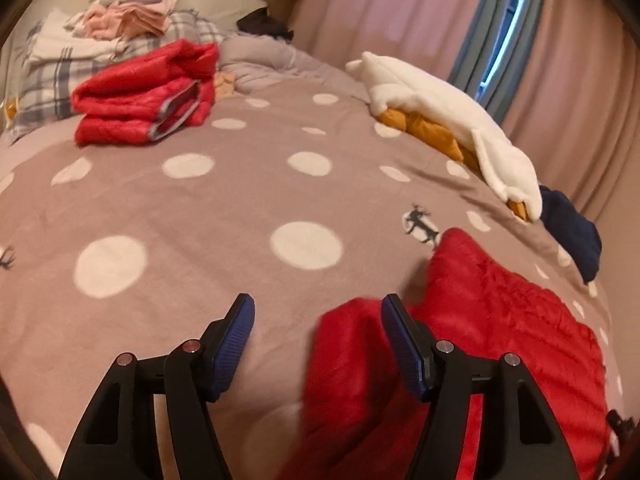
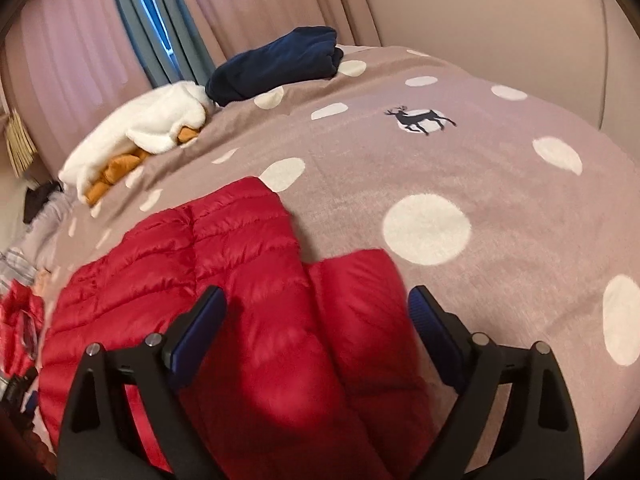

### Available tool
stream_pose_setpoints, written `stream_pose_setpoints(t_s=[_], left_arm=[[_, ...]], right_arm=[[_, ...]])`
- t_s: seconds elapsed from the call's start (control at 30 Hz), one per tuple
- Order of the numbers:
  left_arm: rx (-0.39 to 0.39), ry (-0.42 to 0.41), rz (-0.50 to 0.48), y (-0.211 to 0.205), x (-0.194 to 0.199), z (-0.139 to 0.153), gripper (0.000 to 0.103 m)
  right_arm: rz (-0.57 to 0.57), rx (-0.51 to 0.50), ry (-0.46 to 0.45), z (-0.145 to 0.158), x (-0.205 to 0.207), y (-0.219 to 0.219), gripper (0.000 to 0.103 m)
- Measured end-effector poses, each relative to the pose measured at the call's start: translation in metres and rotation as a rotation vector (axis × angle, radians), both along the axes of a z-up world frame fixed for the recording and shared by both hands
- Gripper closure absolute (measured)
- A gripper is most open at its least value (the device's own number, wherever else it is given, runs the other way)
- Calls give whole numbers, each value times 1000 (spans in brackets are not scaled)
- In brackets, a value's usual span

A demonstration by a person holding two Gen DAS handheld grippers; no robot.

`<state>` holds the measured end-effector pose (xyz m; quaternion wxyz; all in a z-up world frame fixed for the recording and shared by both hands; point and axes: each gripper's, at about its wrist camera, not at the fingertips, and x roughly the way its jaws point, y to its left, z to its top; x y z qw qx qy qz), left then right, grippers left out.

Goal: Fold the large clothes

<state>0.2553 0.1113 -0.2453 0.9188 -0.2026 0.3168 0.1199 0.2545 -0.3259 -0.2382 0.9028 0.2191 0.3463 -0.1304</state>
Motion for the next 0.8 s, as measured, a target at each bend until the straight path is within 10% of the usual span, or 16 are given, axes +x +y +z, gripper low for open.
stream_pose_setpoints(t_s=[0.23,0.47,0.8], left_arm=[[-363,0,-46,34,-36,-31,37],[-480,-57,-165,4,-53,-29,37],[-643,-18,-66,29,-69,-39,34]], right_arm=[[-31,169,-27,-16,-53,-21,10],[53,316,-64,-26,-70,8,8],[51,311,-39,-31,-56,30,2]])
